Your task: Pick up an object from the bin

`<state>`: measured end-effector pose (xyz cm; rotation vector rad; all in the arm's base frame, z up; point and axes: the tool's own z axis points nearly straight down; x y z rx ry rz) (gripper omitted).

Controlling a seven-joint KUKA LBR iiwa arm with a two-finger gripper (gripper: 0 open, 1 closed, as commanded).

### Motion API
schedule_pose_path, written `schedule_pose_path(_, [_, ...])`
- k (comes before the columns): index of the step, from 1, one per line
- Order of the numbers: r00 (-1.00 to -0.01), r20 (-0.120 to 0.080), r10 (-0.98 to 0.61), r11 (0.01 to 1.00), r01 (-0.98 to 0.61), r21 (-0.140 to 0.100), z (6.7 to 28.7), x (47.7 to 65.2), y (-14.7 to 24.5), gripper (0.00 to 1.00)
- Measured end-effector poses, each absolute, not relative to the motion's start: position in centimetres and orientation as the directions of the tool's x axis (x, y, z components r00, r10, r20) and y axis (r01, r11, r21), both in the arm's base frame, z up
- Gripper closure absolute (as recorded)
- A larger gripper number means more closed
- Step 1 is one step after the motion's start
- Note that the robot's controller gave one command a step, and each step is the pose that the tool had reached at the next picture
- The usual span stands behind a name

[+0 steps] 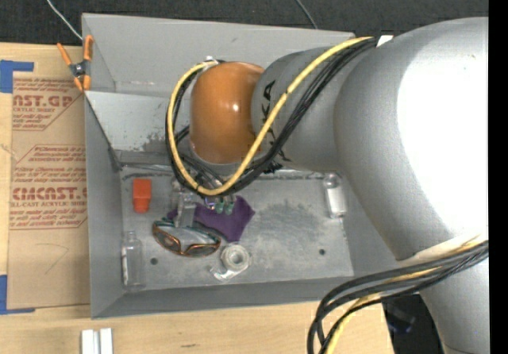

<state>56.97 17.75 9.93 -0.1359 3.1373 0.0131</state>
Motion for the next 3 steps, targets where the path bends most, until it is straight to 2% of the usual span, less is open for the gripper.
schedule_pose_path(1, [-0.995,-0.002,-0.098,0.995,-0.098,0.008,7.1,57.8,17.8,1.00])
schedule_pose_path(2, [-0.995,-0.002,-0.098,0.995,-0.098,0.008,7.1,57.8,17.8,1.00])
schedule_pose_path(3, [-0.992,-0.006,-0.130,0.991,-0.130,0.008,17.0,58.4,17.8,1.00])
